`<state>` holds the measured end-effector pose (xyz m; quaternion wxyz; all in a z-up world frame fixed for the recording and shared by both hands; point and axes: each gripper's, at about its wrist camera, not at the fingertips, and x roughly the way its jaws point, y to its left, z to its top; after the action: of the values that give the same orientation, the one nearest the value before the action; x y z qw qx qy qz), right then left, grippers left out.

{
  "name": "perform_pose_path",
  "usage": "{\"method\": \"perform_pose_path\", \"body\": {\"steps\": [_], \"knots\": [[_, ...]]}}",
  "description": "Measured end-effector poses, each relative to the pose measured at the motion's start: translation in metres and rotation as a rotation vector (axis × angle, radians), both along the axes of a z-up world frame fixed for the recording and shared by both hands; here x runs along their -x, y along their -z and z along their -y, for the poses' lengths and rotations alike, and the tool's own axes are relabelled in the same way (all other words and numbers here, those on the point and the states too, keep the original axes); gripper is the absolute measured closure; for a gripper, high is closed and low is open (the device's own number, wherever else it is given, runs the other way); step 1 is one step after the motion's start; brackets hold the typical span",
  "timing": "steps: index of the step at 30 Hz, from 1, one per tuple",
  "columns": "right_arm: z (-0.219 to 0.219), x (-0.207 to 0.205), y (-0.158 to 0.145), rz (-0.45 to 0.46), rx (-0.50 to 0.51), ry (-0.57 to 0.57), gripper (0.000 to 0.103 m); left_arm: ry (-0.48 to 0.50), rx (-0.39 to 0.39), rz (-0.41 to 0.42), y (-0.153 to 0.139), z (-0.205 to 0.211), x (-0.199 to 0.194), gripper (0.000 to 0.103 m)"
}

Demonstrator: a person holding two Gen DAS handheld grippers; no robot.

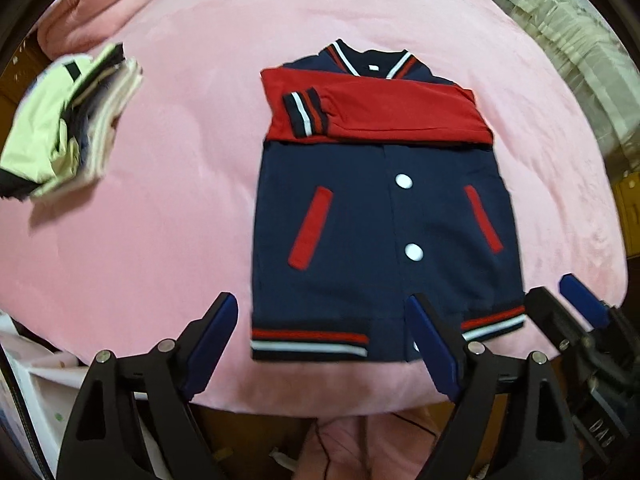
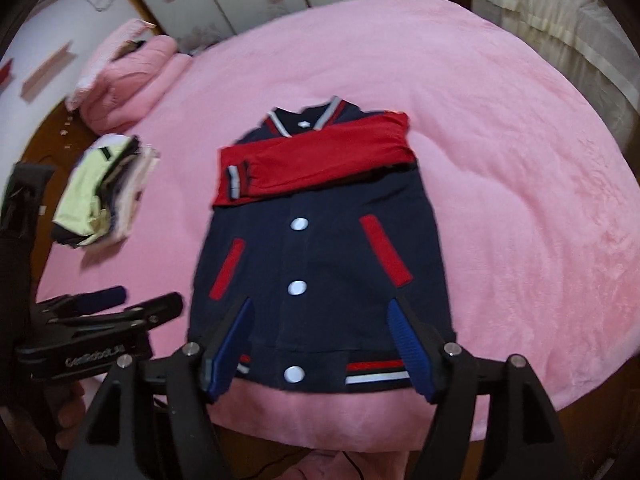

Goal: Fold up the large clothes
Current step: 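Release the cuff and withdraw both tools from the folded sleeves, then grasp the striped hem with both tools and lift it toward the collar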

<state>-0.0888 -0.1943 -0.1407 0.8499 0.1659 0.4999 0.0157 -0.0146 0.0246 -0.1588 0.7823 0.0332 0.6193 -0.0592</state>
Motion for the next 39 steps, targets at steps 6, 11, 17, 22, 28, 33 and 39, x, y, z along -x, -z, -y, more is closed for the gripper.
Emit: {"method": "perform_pose_path", "body": {"steps": [6, 11, 17, 22, 28, 33, 39], "knots": [[-0.006, 0.006, -0.001, -0.027, -0.010, -0.006, 0.028, 0.012, -0.002, 0.005, -0.005, 0.001, 0.009, 0.018], [-0.007, 0.001, 0.000, -0.039, -0.024, -0.001, 0.028, 0.028, 0.000, 0.024, -0.009, 0.005, 0.013, 0.018], [-0.008, 0.000, 0.000, -0.040, -0.030, -0.004, 0.027, 0.034, 0.007, 0.028, -0.006, 0.004, 0.013, 0.018], [-0.011, -0.002, 0.006, -0.053, -0.048, -0.005, 0.026, 0.016, 0.007, 0.006, 0.002, 0.004, 0.014, 0.018], [-0.010, -0.007, 0.016, -0.093, -0.065, -0.015, 0.026, 0.002, 0.007, -0.034, 0.012, 0.003, 0.010, 0.018], [-0.006, -0.011, 0.019, -0.110, -0.057, -0.033, 0.026, -0.009, 0.041, -0.051, 0.019, 0.002, 0.006, 0.018], [-0.001, 0.000, 0.032, -0.166, -0.057, -0.024, 0.026, -0.074, 0.087, -0.131, 0.040, -0.016, 0.006, 0.018]]}}
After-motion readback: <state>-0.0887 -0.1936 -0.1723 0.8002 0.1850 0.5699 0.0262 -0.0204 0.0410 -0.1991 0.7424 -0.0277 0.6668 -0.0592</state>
